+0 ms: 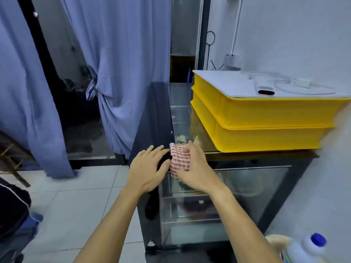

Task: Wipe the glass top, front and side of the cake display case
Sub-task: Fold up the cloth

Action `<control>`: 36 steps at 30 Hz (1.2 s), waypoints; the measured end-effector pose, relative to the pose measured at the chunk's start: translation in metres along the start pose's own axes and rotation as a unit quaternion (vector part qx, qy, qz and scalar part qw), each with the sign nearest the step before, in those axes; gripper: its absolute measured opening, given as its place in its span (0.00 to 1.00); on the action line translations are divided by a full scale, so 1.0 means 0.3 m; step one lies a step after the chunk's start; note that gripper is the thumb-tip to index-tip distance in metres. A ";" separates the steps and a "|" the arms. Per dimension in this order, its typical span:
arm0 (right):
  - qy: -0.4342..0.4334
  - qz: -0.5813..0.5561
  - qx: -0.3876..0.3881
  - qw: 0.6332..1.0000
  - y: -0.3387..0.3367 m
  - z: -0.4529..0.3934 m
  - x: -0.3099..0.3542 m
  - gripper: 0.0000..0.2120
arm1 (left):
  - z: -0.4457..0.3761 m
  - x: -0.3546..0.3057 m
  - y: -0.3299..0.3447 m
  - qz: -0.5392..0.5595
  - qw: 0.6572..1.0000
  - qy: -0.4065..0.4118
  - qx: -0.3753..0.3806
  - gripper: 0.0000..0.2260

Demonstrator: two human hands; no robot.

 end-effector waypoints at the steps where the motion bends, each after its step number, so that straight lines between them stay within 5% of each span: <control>1: -0.001 0.020 -0.002 1.000 -0.013 0.007 -0.021 0.35 | 0.010 -0.004 -0.009 0.008 1.000 0.003 0.009 0.28; 9: -0.090 0.217 -0.140 0.962 0.008 0.106 -0.097 0.31 | 0.111 -0.113 0.014 -0.031 0.999 -0.002 -0.015 0.37; 12: -0.110 0.240 -0.157 0.952 -0.003 0.101 -0.084 0.22 | 0.102 -0.134 0.046 -0.072 0.997 -0.037 0.003 0.43; 15: -0.132 0.229 -0.154 0.952 -0.040 0.093 -0.063 0.10 | 0.075 -0.157 0.017 -0.049 0.996 -0.067 -0.030 0.35; 19: -0.136 0.149 -0.165 0.965 -0.120 0.097 0.009 0.05 | 0.031 -0.174 -0.097 0.053 0.989 0.017 -0.137 0.12; 22: -0.065 0.003 -0.163 0.984 -0.185 0.080 0.056 0.03 | -0.018 -0.206 -0.132 0.095 0.992 0.050 -0.069 0.25; 25: -0.016 -0.109 -0.198 0.974 -0.241 0.056 0.088 0.06 | -0.071 -0.221 -0.140 0.097 0.994 0.041 -0.018 0.24; 28: -0.006 -0.135 -0.210 0.968 -0.280 0.041 0.131 0.06 | -0.141 -0.160 -0.195 0.232 0.971 -0.026 -0.045 0.09; 32: 0.027 -0.181 -0.159 0.970 -0.303 0.030 0.169 0.07 | -0.252 -0.101 -0.235 0.353 0.935 -0.042 -0.016 0.08; 36: 0.058 -0.131 -0.022 0.989 -0.201 0.045 0.157 0.35 | -0.308 -0.082 -0.234 0.404 0.914 -0.036 0.025 0.09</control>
Point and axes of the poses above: each hand's wrist, its own z-axis away from the middle knuckle, its own y-axis out of the palm, x = y × z, the point moved 7 cm from there along -z, towards the middle knuckle, and after that the axes turned 10 degrees about y, right-handed, at the moved point
